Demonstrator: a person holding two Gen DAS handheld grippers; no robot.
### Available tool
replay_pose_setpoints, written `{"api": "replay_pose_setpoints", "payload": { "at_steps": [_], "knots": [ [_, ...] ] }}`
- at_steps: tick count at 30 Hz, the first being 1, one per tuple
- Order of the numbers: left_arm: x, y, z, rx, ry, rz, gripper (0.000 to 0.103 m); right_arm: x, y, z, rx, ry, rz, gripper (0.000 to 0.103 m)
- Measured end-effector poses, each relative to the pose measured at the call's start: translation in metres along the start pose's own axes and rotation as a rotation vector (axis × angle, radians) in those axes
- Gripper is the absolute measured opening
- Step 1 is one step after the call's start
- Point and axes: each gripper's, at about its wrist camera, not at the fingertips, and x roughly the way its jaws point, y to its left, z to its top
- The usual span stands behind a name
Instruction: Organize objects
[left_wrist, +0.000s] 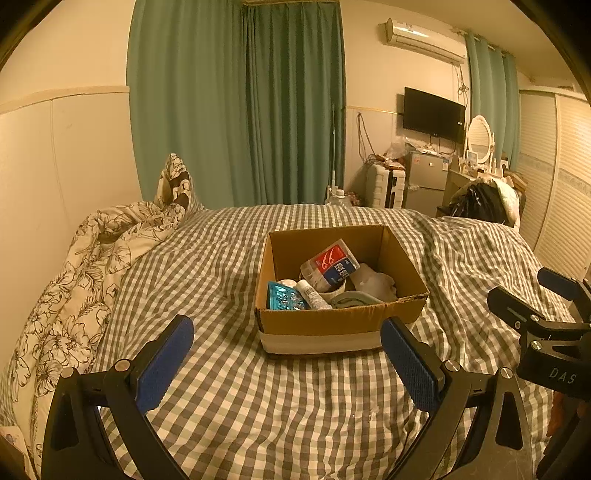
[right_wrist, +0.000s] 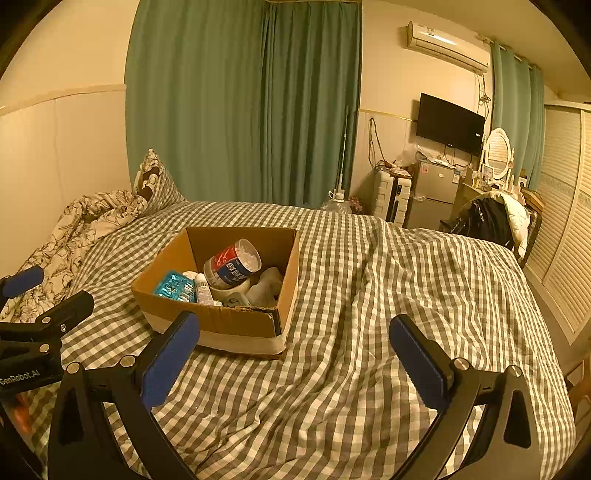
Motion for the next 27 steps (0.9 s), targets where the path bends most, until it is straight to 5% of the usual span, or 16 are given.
{"api": "replay_pose_setpoints", "payload": {
  "at_steps": [27],
  "knots": [
    [0.0001, 0.0000, -0.0039, -0.001, 0.012, 0.013, 0.103, 0.0004, 0.0012, -0.0023, 0.006, 0.000, 0.004, 0.103]
  ]
}}
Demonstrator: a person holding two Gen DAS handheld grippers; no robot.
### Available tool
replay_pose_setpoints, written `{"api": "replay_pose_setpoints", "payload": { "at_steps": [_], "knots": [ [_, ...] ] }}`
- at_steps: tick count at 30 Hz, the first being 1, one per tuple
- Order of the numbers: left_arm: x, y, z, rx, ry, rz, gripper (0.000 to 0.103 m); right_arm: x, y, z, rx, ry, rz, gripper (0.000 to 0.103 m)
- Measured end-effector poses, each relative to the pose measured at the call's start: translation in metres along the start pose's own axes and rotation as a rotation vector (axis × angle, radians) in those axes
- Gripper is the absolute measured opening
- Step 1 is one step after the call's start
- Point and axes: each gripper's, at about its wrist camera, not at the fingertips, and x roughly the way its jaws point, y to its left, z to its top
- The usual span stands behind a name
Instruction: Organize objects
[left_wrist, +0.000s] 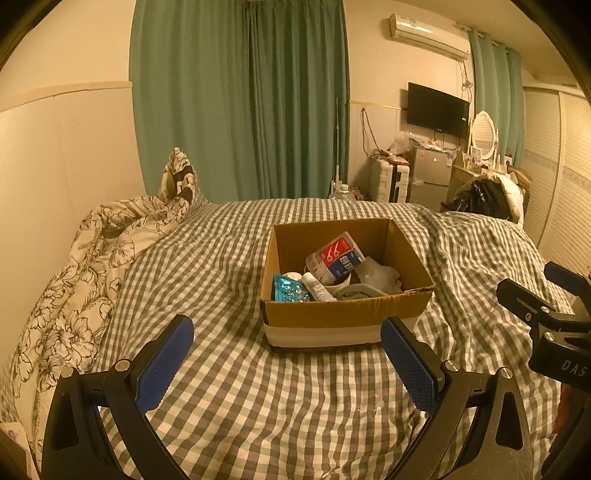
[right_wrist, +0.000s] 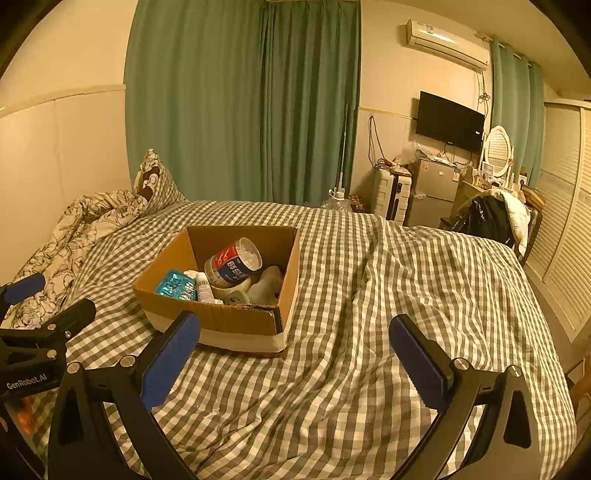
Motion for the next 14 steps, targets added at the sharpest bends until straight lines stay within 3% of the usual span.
{"api": "replay_pose_setpoints", "payload": {
  "at_steps": [14],
  "knots": [
    [0.0009, -0.0014, -0.0029, 0.001, 0.006, 0.007, 0.103, 0.0005, -0.0003, -0.0019, 0.000, -0.004, -0.001, 0.103]
  ]
}}
